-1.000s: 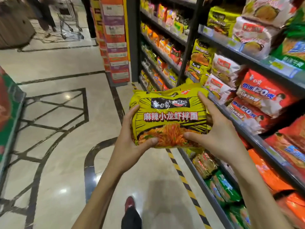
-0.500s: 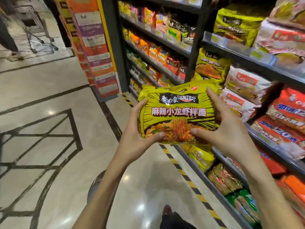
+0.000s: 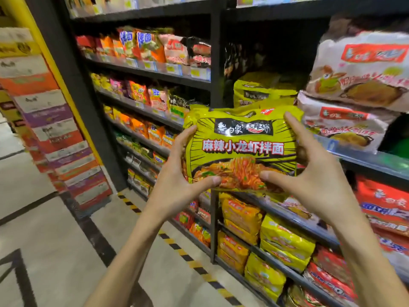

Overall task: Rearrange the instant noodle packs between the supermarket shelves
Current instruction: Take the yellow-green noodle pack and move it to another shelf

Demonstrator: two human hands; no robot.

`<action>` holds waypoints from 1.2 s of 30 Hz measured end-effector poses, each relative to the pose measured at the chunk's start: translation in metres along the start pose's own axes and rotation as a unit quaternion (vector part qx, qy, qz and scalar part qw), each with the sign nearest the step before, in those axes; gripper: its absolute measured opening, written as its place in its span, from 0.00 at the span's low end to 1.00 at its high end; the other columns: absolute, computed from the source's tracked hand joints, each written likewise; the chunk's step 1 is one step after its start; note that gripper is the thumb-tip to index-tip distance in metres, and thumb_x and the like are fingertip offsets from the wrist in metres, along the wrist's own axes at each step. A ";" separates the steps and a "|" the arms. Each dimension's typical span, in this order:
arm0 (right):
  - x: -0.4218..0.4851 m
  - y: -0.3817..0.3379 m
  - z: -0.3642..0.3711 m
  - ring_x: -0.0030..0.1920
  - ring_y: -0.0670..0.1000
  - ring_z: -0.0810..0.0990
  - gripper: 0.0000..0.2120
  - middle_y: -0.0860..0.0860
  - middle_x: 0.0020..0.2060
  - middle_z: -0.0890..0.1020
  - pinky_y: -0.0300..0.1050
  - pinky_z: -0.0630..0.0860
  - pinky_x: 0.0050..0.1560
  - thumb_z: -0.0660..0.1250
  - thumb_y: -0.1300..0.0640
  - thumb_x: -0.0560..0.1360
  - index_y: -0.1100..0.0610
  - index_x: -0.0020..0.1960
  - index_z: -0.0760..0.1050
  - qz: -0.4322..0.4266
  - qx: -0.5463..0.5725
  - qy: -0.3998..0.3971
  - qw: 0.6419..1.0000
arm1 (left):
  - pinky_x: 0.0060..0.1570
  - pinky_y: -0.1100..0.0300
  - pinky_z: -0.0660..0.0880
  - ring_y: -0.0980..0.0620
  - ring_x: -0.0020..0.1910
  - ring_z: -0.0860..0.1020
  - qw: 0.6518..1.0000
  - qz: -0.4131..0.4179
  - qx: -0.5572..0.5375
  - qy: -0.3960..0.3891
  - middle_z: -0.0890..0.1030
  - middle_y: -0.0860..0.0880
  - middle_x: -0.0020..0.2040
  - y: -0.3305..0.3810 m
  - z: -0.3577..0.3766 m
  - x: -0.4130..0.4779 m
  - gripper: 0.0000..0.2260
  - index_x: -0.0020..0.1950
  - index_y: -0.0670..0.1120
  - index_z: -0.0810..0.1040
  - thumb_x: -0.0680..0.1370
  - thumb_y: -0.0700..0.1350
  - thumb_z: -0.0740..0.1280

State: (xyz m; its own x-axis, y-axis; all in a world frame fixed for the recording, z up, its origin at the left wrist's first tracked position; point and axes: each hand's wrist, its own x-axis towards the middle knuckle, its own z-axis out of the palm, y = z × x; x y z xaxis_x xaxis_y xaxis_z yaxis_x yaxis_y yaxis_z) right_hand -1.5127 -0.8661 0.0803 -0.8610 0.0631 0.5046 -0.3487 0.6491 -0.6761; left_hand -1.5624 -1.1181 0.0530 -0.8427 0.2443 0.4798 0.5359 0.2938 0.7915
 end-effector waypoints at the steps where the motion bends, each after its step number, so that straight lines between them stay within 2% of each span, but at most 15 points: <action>1: 0.015 0.002 0.001 0.57 0.45 0.82 0.52 0.29 0.59 0.77 0.54 0.78 0.62 0.81 0.50 0.63 0.30 0.76 0.55 -0.015 -0.005 0.019 1.000 | 0.68 0.56 0.74 0.64 0.70 0.71 1.000 0.022 -0.003 -0.001 0.67 0.60 0.75 -0.004 -0.001 0.022 0.44 0.79 0.58 0.58 0.70 0.48 0.80; 3: 0.045 0.005 0.000 0.63 0.43 0.79 0.52 0.28 0.65 0.71 0.52 0.76 0.64 0.81 0.51 0.64 0.34 0.78 0.54 -0.041 -0.030 0.045 0.998 | 0.69 0.52 0.73 0.60 0.71 0.72 0.998 0.061 -0.010 -0.002 0.67 0.54 0.75 -0.010 0.001 0.062 0.45 0.79 0.54 0.58 0.70 0.45 0.81; 6: 0.082 0.010 -0.004 0.63 0.42 0.78 0.52 0.25 0.66 0.68 0.49 0.77 0.64 0.81 0.54 0.66 0.37 0.79 0.54 -0.058 -0.058 0.085 0.993 | 0.71 0.53 0.71 0.60 0.73 0.69 0.994 0.106 -0.020 0.007 0.65 0.57 0.76 -0.019 0.007 0.113 0.45 0.80 0.51 0.57 0.70 0.44 0.80; 9: 0.119 0.017 -0.003 0.57 0.43 0.82 0.51 0.26 0.67 0.68 0.49 0.79 0.59 0.80 0.57 0.67 0.41 0.80 0.54 -0.087 -0.077 0.129 0.985 | 0.71 0.48 0.72 0.57 0.73 0.70 0.988 0.143 -0.052 0.009 0.64 0.55 0.78 -0.029 0.017 0.163 0.45 0.80 0.51 0.56 0.72 0.40 0.79; 13: 0.160 0.035 0.004 0.53 0.56 0.83 0.50 0.28 0.72 0.65 0.57 0.80 0.56 0.79 0.61 0.67 0.42 0.79 0.54 -0.096 -0.101 0.184 0.973 | 0.73 0.45 0.69 0.53 0.76 0.68 0.980 0.192 -0.050 0.009 0.60 0.54 0.80 -0.046 0.033 0.226 0.46 0.80 0.53 0.52 0.72 0.38 0.78; 16: 0.180 0.053 0.010 0.50 0.53 0.82 0.49 0.31 0.75 0.62 0.56 0.80 0.53 0.78 0.65 0.68 0.46 0.79 0.54 -0.085 -0.136 0.217 0.963 | 0.74 0.44 0.67 0.50 0.78 0.65 0.975 0.216 -0.047 -0.004 0.59 0.55 0.81 -0.060 0.048 0.261 0.48 0.80 0.60 0.49 0.72 0.38 0.78; 17: 0.183 0.058 0.013 0.47 0.52 0.82 0.49 0.30 0.75 0.61 0.56 0.81 0.50 0.77 0.66 0.68 0.45 0.79 0.54 -0.074 -0.147 0.227 0.960 | 0.75 0.47 0.65 0.51 0.79 0.63 0.974 0.220 -0.045 -0.007 0.57 0.59 0.81 -0.064 0.053 0.268 0.49 0.79 0.61 0.49 0.72 0.37 0.77; 20: 0.198 0.074 0.021 0.42 0.59 0.82 0.49 0.24 0.72 0.59 0.57 0.81 0.40 0.75 0.70 0.67 0.43 0.76 0.53 -0.085 -0.180 0.256 0.946 | 0.75 0.69 0.56 0.66 0.78 0.55 0.968 0.243 -0.058 0.014 0.51 0.75 0.75 -0.075 0.065 0.290 0.47 0.77 0.60 0.51 0.71 0.30 0.74; 22: 0.206 0.083 0.027 0.44 0.63 0.80 0.49 0.28 0.74 0.60 0.56 0.82 0.43 0.74 0.73 0.67 0.44 0.76 0.54 -0.095 -0.179 0.268 0.942 | 0.73 0.72 0.56 0.70 0.77 0.53 0.965 0.251 -0.070 0.023 0.51 0.77 0.73 -0.081 0.073 0.302 0.46 0.76 0.59 0.52 0.70 0.27 0.72; 24: 0.210 0.090 0.030 0.48 0.63 0.76 0.48 0.25 0.71 0.61 0.55 0.80 0.54 0.73 0.75 0.66 0.45 0.75 0.55 -0.101 -0.181 0.290 0.935 | 0.70 0.70 0.65 0.58 0.79 0.59 0.964 0.248 -0.089 0.025 0.56 0.69 0.75 -0.085 0.081 0.311 0.45 0.74 0.59 0.53 0.71 0.26 0.71; 26: 0.214 0.094 0.033 0.44 0.61 0.77 0.48 0.27 0.70 0.63 0.51 0.77 0.47 0.73 0.75 0.66 0.46 0.74 0.56 -0.099 -0.200 0.305 0.926 | 0.61 0.76 0.68 0.46 0.77 0.64 0.964 0.245 -0.103 0.020 0.57 0.56 0.77 -0.088 0.088 0.318 0.45 0.73 0.61 0.53 0.71 0.25 0.70; 28: 0.218 0.094 0.034 0.43 0.60 0.80 0.47 0.37 0.70 0.67 0.53 0.78 0.39 0.74 0.73 0.67 0.45 0.74 0.56 -0.092 -0.209 0.315 0.921 | 0.58 0.77 0.69 0.41 0.75 0.67 0.963 0.243 -0.113 0.011 0.59 0.44 0.78 -0.092 0.093 0.326 0.46 0.72 0.61 0.51 0.71 0.25 0.70; 29: 0.220 0.095 0.036 0.45 0.57 0.80 0.46 0.40 0.70 0.68 0.52 0.78 0.40 0.75 0.72 0.67 0.46 0.74 0.56 -0.089 -0.210 0.321 0.919 | 0.57 0.76 0.71 0.39 0.74 0.68 0.963 0.241 -0.118 0.005 0.60 0.41 0.78 -0.095 0.094 0.330 0.46 0.72 0.62 0.50 0.71 0.25 0.70; 33: 0.222 0.098 0.041 0.63 0.43 0.74 0.42 0.35 0.71 0.66 0.46 0.79 0.53 0.77 0.66 0.70 0.47 0.73 0.57 -0.102 -0.216 0.338 0.910 | 0.53 0.66 0.78 0.39 0.72 0.70 0.961 0.242 -0.131 -0.006 0.59 0.40 0.77 -0.101 0.099 0.334 0.46 0.70 0.62 0.50 0.69 0.23 0.68; 36: 0.221 0.104 0.040 0.62 0.53 0.79 0.43 0.46 0.72 0.70 0.46 0.81 0.53 0.76 0.67 0.70 0.45 0.74 0.57 -0.090 -0.219 0.333 0.913 | 0.54 0.70 0.76 0.39 0.72 0.70 0.962 0.236 -0.138 -0.019 0.59 0.40 0.78 -0.104 0.104 0.336 0.46 0.71 0.62 0.51 0.70 0.24 0.68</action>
State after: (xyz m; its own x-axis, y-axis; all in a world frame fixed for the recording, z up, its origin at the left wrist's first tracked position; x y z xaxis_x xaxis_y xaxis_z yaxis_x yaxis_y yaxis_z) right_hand -1.7540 -0.8156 0.1000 -0.3370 0.2779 0.8995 -0.1550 0.9260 -0.3441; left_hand -1.8961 -0.9707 0.0922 -0.5045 0.3248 0.8000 0.8192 -0.1125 0.5623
